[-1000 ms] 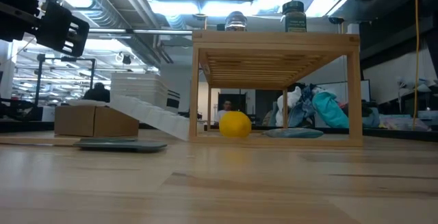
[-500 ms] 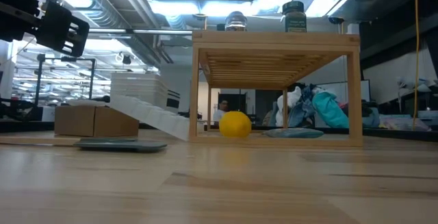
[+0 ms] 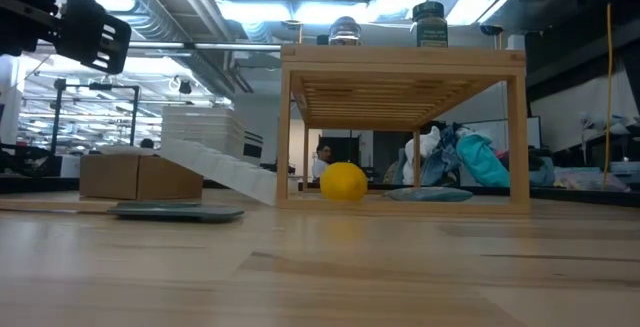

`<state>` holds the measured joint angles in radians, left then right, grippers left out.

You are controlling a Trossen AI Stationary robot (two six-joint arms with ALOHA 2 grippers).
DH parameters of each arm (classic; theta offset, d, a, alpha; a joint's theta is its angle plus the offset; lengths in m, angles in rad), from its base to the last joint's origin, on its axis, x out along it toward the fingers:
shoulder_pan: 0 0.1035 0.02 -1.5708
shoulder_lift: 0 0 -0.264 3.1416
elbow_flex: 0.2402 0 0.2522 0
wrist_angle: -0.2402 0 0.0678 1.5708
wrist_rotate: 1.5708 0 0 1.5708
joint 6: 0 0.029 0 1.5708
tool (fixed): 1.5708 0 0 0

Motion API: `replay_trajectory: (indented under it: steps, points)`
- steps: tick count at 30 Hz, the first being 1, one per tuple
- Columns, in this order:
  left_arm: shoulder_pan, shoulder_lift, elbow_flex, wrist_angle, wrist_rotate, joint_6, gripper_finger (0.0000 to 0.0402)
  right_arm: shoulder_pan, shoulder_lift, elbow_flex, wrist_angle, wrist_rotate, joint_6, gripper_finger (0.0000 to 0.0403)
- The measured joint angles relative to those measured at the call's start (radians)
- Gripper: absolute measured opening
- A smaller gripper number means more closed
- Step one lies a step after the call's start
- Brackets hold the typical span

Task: Shelf spices
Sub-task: Return to Home Position

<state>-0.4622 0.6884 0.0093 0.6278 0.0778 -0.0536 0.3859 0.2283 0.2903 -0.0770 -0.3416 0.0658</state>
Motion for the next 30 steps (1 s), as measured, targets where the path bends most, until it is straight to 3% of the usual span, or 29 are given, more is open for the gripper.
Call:
replay_trajectory:
  steps: [7, 15, 25, 30]
  points:
    - [0.000, 0.000, 0.000, -0.002, 0.000, -0.016, 0.0245, 0.000, -0.057, -0.057, -0.025, -0.034, -0.051, 0.0010]
    - [0.000, 0.000, 0.000, -0.002, 0.000, -0.023, 0.0245, 0.000, -0.229, -0.121, -0.022, -0.028, -0.093, 0.0010]
    - [0.000, 0.000, 0.000, 0.002, -0.019, -0.021, 0.0245, 0.000, -0.226, -0.126, -0.040, 0.047, -0.100, 0.0010]
    - [0.000, 0.001, 0.000, -0.005, -0.019, -0.022, 0.0245, 0.000, -0.226, -0.188, 0.032, 0.072, -0.101, 0.0010]
